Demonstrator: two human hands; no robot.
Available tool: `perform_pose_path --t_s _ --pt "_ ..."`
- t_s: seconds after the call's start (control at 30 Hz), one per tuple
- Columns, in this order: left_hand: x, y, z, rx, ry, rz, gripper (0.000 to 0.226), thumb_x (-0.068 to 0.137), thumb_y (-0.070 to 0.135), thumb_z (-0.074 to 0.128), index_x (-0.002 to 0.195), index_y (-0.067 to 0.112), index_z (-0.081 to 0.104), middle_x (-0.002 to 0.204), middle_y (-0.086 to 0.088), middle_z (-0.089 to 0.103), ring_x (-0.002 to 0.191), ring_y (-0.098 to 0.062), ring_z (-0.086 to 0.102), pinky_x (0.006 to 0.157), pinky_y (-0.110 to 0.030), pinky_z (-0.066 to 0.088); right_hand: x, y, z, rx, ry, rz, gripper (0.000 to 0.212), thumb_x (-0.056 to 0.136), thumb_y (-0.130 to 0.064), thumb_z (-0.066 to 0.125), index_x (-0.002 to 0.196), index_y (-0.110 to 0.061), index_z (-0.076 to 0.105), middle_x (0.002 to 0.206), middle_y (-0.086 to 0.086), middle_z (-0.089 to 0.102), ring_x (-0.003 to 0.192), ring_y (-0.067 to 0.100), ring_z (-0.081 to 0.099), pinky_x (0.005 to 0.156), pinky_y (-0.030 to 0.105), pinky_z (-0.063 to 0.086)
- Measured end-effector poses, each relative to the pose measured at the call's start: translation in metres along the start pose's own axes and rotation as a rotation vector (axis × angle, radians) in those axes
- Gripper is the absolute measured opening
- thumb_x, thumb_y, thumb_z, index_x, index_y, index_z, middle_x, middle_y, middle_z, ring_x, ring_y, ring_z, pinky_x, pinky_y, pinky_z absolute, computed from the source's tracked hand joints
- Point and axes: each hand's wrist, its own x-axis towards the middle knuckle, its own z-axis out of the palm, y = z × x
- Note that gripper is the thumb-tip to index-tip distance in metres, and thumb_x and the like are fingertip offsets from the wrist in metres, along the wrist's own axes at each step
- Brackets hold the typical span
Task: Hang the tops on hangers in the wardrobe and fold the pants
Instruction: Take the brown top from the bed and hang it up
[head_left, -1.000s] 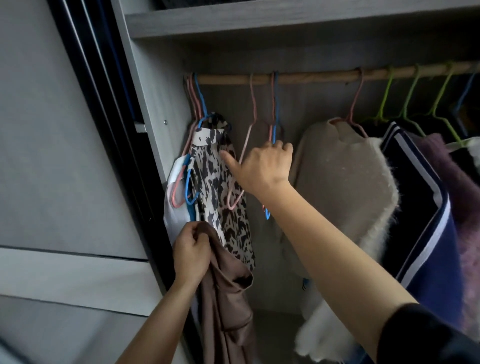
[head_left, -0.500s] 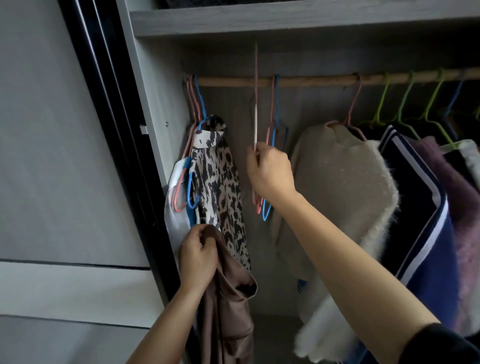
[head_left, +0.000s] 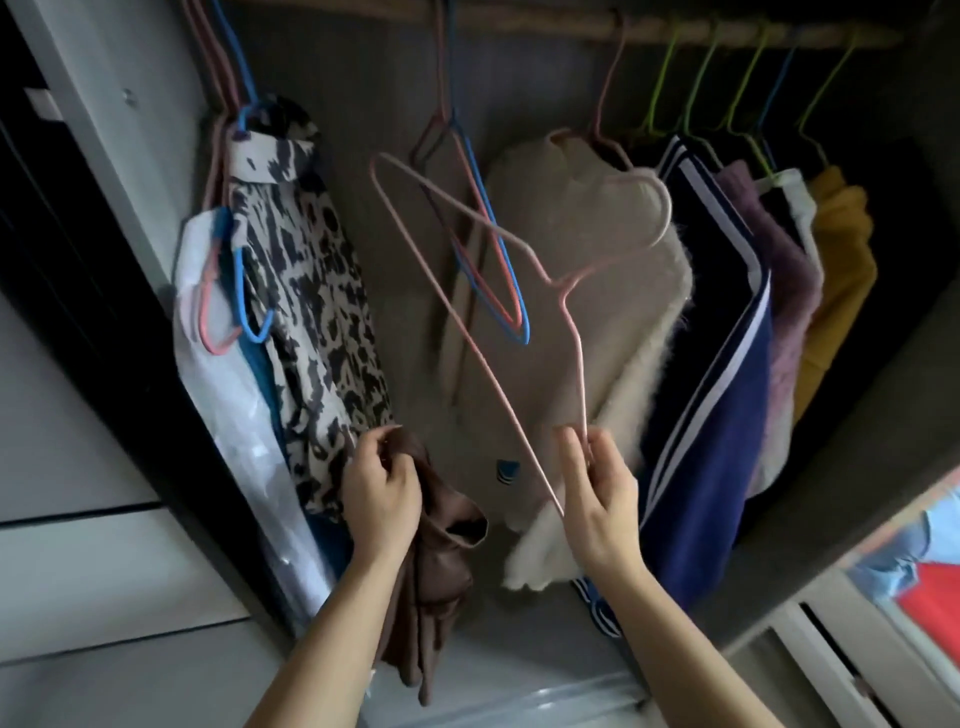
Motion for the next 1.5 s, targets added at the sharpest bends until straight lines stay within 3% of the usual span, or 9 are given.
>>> perform_pose_path --t_s 0.27,0.4,0.57,0.7,0.83,1.03,1.13,1.33,1.5 --pt "-0.05 0.011 0.028 -0.242 -0.35 -0.257 0.047 0.094 -0.006 0.037 0.135 0.012 0.053 0.137 -0.006 0.052 0.128 -0.022 0.049 0.114 -0.037 0.035 -0.046 0.031 -0.064 -0.114 -0.062 0.081 0.061 0.097 -0.063 0.048 0.066 -0.014 0.03 0.059 -0.01 0.027 0.057 0.007 0.027 0.05 0.033 0.026" --pt "-0.082 0.043 0.038 -0.467 -0.408 -0.336 0.045 0.099 -0.002 0.033 0.136 0.011 0.055 0.122 0.0 0.061 0.1 0.007 0.061 0.082 -0.009 0.048 -0.076 0.041 -0.112 -0.18 -0.088 0.068 0.057 0.098 -0.064 0.045 0.063 -0.02 0.031 0.054 -0.014 0.029 0.053 0.0 0.027 0.048 0.023 0.026" --pt "-0.146 0.068 0.06 -0.596 -0.394 -0.439 0.015 0.097 0.015 0.057 0.1 0.014 0.072 0.082 0.011 0.073 0.078 -0.002 0.066 0.065 -0.012 0.05 -0.121 0.057 -0.191 -0.184 -0.105 0.137 0.069 0.087 -0.071 0.055 0.062 -0.009 0.036 0.054 -0.009 0.03 0.053 0.005 0.027 0.049 0.027 0.025" --pt "-0.226 0.07 0.088 -0.308 -0.503 -0.256 0.015 0.099 0.022 0.057 0.088 0.018 0.067 0.074 0.008 0.067 0.072 -0.008 0.059 0.068 -0.019 0.049 -0.153 0.048 -0.258 -0.196 -0.149 0.158 0.02 0.083 -0.053 0.072 0.093 -0.036 0.068 0.085 -0.02 0.065 0.062 0.004 0.055 0.059 0.021 0.046" --pt "-0.299 0.064 0.103 0.043 -0.596 -0.088 0.024 0.09 0.003 0.054 0.102 0.016 0.071 0.096 -0.002 0.072 0.09 -0.016 0.063 0.084 -0.025 0.047 -0.186 0.037 -0.302 0.109 -0.063 0.259 0.032 0.091 -0.039 0.071 0.121 -0.036 0.062 0.066 -0.006 0.056 0.06 0.007 0.052 0.057 0.023 0.043" --pt "-0.374 0.06 0.094 0.41 -0.482 0.048 0.036 0.078 -0.004 0.06 0.103 0.017 0.077 0.102 -0.001 0.073 0.095 -0.019 0.064 0.084 -0.016 0.038 -0.241 0.037 -0.361 -0.062 -0.115 0.403 0.029 0.097 -0.049 0.056 0.095 -0.028 0.075 0.08 -0.006 0.069 0.079 0.014 0.064 0.067 0.029 0.05" --pt "-0.385 0.056 0.098 0.405 -0.444 -0.048 0.026 0.081 0.003 0.061 0.096 0.017 0.077 0.093 -0.002 0.075 0.09 -0.024 0.066 0.078 -0.023 0.041 -0.256 0.04 -0.389 -0.213 -0.14 0.449 0.028 0.098 -0.051 0.052 0.092 -0.035 0.074 0.07 -0.012 0.066 0.06 0.008 0.056 0.053 0.023 0.042" --pt "-0.384 0.058 0.116 0.333 -0.537 -0.238 0.014 0.085 0.01 0.054 0.089 0.019 0.064 0.09 -0.002 0.066 0.091 -0.029 0.062 0.086 -0.04 0.052 -0.286 0.037 -0.427 -0.42 -0.08 0.553 0.028 0.097 -0.052 0.053 0.085 -0.04 0.075 0.063 -0.018 0.061 0.065 0.007 0.058 0.058 0.025 0.046" --pt "-0.375 0.057 0.127 0.297 -0.6 -0.175 0.011 0.078 0.006 0.064 0.083 0.016 0.062 0.084 -0.005 0.067 0.082 -0.029 0.063 0.076 -0.038 0.053 -0.295 0.018 -0.436 -0.547 -0.103 0.593 0.03 0.098 -0.052 0.051 0.081 -0.041 0.073 0.061 0.0 0.059 0.058 0.014 0.054 0.057 0.034 0.046"
